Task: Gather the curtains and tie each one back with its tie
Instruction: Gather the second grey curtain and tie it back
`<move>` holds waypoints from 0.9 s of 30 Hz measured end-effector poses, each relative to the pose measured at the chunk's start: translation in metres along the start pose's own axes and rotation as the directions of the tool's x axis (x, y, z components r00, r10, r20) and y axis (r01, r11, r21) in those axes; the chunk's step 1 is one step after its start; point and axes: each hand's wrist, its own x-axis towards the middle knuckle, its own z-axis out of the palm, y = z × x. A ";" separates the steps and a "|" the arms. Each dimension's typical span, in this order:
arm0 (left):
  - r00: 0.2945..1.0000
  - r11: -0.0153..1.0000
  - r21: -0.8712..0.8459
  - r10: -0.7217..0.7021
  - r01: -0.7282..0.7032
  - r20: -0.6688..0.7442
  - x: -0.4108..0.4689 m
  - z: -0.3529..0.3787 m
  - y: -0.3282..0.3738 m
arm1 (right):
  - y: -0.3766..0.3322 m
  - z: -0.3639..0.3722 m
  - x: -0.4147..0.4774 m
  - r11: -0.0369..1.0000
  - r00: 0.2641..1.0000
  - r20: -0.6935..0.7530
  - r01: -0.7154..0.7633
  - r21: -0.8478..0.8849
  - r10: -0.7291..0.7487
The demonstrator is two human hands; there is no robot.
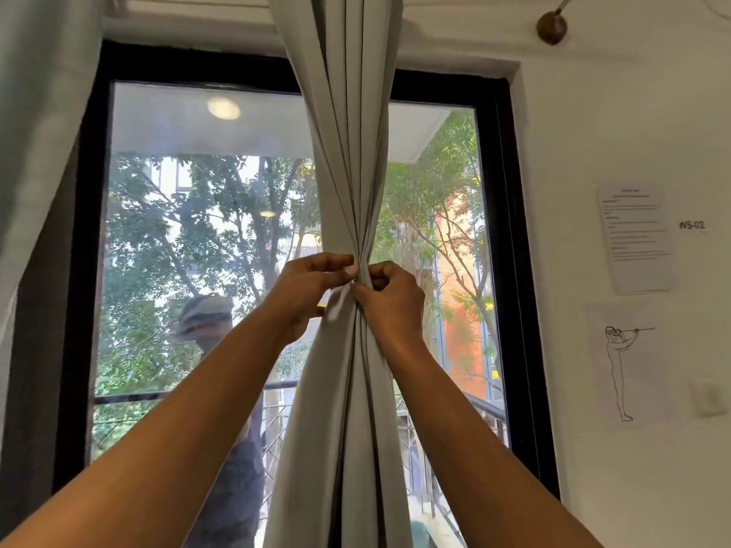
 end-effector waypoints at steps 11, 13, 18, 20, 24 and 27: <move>0.972 0.978 -0.001 0.207 -0.208 -0.112 -0.002 0.010 -0.057 | 0.041 0.014 -0.028 0.998 0.982 0.179 0.065 -0.004 -0.063; 0.961 0.965 0.107 0.252 -0.240 -0.111 -0.009 0.008 -0.070 | 0.052 0.016 -0.037 0.992 0.976 0.201 0.095 -0.079 -0.077; 0.956 0.952 0.207 0.257 -0.226 -0.140 -0.030 0.003 -0.095 | 0.075 0.020 -0.067 0.986 0.958 0.282 0.097 -0.133 -0.056; 0.956 0.956 0.202 0.245 -0.212 -0.159 -0.037 0.004 -0.100 | 0.078 0.018 -0.071 0.990 0.957 0.290 0.066 -0.126 -0.027; 0.954 0.947 0.241 0.255 -0.214 -0.156 -0.037 0.009 -0.097 | 0.080 0.019 -0.064 0.976 0.975 0.219 0.089 -0.200 -0.043; 0.956 0.940 0.274 0.250 -0.202 -0.153 -0.038 0.010 -0.090 | 0.081 0.020 -0.064 0.941 0.972 0.218 0.153 -0.303 -0.088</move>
